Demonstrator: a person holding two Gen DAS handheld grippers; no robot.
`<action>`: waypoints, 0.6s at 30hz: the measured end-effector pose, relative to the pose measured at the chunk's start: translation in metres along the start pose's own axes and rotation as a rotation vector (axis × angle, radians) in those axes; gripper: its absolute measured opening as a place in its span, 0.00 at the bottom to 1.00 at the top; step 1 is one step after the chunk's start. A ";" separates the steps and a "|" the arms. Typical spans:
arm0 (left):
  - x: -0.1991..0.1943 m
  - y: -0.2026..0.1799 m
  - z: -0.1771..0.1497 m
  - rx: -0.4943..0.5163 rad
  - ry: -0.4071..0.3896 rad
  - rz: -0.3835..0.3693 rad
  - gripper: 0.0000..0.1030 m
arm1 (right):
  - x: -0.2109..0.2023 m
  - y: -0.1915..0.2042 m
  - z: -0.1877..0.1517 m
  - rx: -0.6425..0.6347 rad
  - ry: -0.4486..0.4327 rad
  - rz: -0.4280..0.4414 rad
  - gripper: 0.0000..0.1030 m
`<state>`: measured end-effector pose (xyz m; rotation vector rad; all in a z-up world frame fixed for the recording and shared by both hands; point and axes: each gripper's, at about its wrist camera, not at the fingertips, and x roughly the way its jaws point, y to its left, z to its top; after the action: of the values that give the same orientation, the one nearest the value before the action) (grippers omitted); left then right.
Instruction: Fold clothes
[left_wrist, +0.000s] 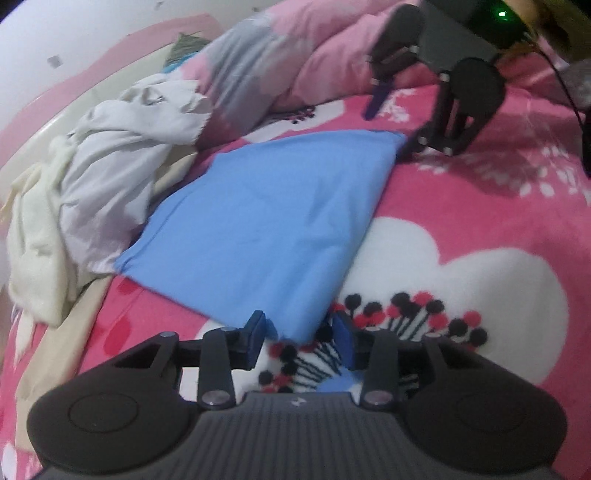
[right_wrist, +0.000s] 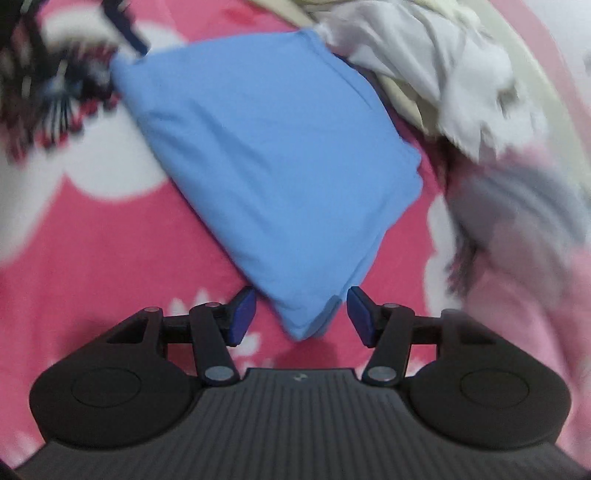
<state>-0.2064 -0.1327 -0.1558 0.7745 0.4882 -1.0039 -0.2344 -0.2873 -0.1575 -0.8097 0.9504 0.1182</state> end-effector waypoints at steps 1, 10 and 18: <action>0.002 0.003 0.001 -0.013 0.000 -0.013 0.24 | 0.003 -0.003 0.002 -0.005 -0.003 -0.004 0.49; -0.028 0.032 -0.001 -0.078 -0.086 -0.028 0.04 | -0.009 -0.008 0.012 -0.007 -0.018 -0.021 0.05; -0.115 0.043 -0.027 -0.075 -0.039 -0.181 0.04 | -0.090 0.020 0.023 0.054 -0.054 0.199 0.04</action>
<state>-0.2227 -0.0342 -0.0791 0.6509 0.5659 -1.1599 -0.2811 -0.2358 -0.0932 -0.6581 0.9781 0.2843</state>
